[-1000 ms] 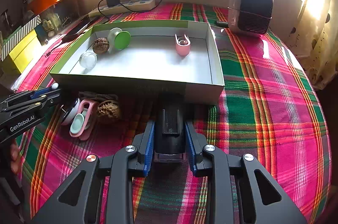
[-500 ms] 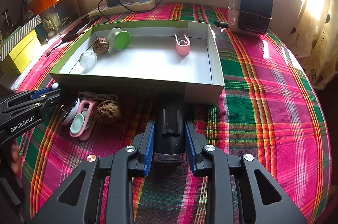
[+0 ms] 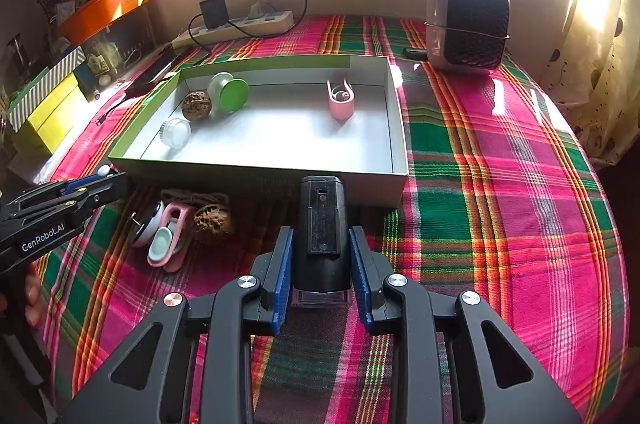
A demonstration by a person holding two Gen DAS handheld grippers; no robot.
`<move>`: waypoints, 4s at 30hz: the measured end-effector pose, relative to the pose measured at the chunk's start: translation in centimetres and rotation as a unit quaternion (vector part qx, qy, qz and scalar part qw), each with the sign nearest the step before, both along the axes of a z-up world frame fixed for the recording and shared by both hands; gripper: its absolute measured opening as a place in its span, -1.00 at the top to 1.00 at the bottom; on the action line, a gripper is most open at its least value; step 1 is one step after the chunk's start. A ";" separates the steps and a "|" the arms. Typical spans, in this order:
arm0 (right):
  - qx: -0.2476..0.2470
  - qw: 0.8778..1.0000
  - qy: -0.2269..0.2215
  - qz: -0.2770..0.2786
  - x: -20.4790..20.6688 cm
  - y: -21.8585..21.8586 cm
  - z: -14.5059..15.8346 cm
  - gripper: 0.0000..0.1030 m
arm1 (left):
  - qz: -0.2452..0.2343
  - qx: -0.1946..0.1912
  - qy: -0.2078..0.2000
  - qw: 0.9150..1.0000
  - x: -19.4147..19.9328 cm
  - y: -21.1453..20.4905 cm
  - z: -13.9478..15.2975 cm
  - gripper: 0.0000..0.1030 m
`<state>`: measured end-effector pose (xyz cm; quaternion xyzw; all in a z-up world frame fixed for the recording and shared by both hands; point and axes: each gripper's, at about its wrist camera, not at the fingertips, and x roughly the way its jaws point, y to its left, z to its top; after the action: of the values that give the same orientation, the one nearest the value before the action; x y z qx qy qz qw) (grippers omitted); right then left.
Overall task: Organize objects
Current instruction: 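Carry the black device with the right tool while the left tool carries the knob into the box, then open the right tool to set the device upright while the left tool releases the knob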
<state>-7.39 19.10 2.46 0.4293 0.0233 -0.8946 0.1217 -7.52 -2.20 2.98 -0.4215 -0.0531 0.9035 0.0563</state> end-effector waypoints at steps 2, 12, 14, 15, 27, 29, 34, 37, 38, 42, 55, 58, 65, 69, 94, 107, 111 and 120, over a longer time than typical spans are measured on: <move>-0.001 1.000 0.003 0.005 0.1 0.0 0.4 0.45 | -0.003 -0.004 0.011 1.000 0.1 0.2 0.7 0.55; -0.014 1.000 0.013 0.019 -0.9 0.1 2.3 0.45 | -0.028 -0.002 0.026 0.999 -1.5 2.1 2.4 0.55; -0.010 1.000 0.013 0.021 -1.2 0.2 2.5 0.45 | -0.033 -0.002 0.029 0.999 -1.7 2.5 2.5 0.55; -0.008 1.000 0.013 0.020 -1.4 0.2 2.5 0.45 | -0.034 -0.002 0.029 0.999 -1.9 2.7 2.6 0.55; -0.006 0.999 0.018 0.035 -5.8 -0.6 3.9 0.45 | -0.038 -0.003 0.019 0.999 -4.8 4.0 2.2 0.55; -0.003 0.999 0.015 0.041 -6.8 -1.0 3.9 0.45 | -0.038 -0.004 0.016 0.999 -5.3 4.2 2.0 0.55; 0.000 0.999 0.001 0.052 -9.2 -1.8 2.9 0.45 | -0.039 -0.010 0.007 0.999 -6.5 4.6 1.4 0.55; -0.001 0.998 -0.009 0.054 -10.7 -2.2 2.1 0.45 | -0.037 -0.012 -0.002 0.999 -7.3 4.9 0.9 0.55; -0.003 0.998 -0.012 0.056 -11.1 -2.3 1.8 0.45 | -0.038 -0.015 -0.001 0.999 -7.4 4.9 0.8 0.55; -0.001 0.998 -0.017 0.064 -12.3 -2.9 1.2 0.45 | -0.038 -0.019 -0.009 0.999 -8.2 5.0 0.2 0.55; 0.015 0.997 -0.032 0.075 -14.4 -4.6 -0.5 0.44 | -0.031 -0.031 -0.017 0.999 -9.1 4.9 -0.7 0.55; 0.019 0.997 -0.035 0.074 -14.6 -4.6 -0.8 0.44 | -0.032 -0.034 -0.016 0.999 -9.2 4.9 -0.7 0.55; 0.021 0.996 -0.033 0.075 -14.7 -4.8 -1.1 0.44 | -0.027 -0.035 -0.024 0.999 -9.5 4.8 -1.2 0.54; 0.020 0.996 -0.032 0.078 -14.7 -4.9 -1.2 0.44 | -0.026 -0.035 -0.024 0.999 -9.5 4.7 -1.2 0.54; 0.031 0.997 -0.027 0.072 -14.6 -5.5 -1.4 0.44 | -0.024 -0.037 -0.024 0.999 -9.5 4.8 -1.4 0.53; 0.031 0.997 -0.027 0.067 -14.4 -5.5 -1.4 0.35 | -0.022 -0.037 -0.025 0.999 -9.4 4.7 -1.4 0.53; 0.029 0.997 -0.025 0.067 -14.0 -5.5 -1.1 0.34 | -0.021 -0.033 -0.023 0.999 -9.2 4.6 -1.2 0.52; 0.021 0.998 -0.011 0.062 -12.8 -5.5 -0.1 0.13 | -0.017 -0.038 -0.004 0.999 -7.7 4.4 0.0 0.51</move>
<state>-20.15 13.59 2.34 0.4394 0.0677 -0.8798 0.1681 -15.23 2.16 2.96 -0.4281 -0.0122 0.9019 0.0555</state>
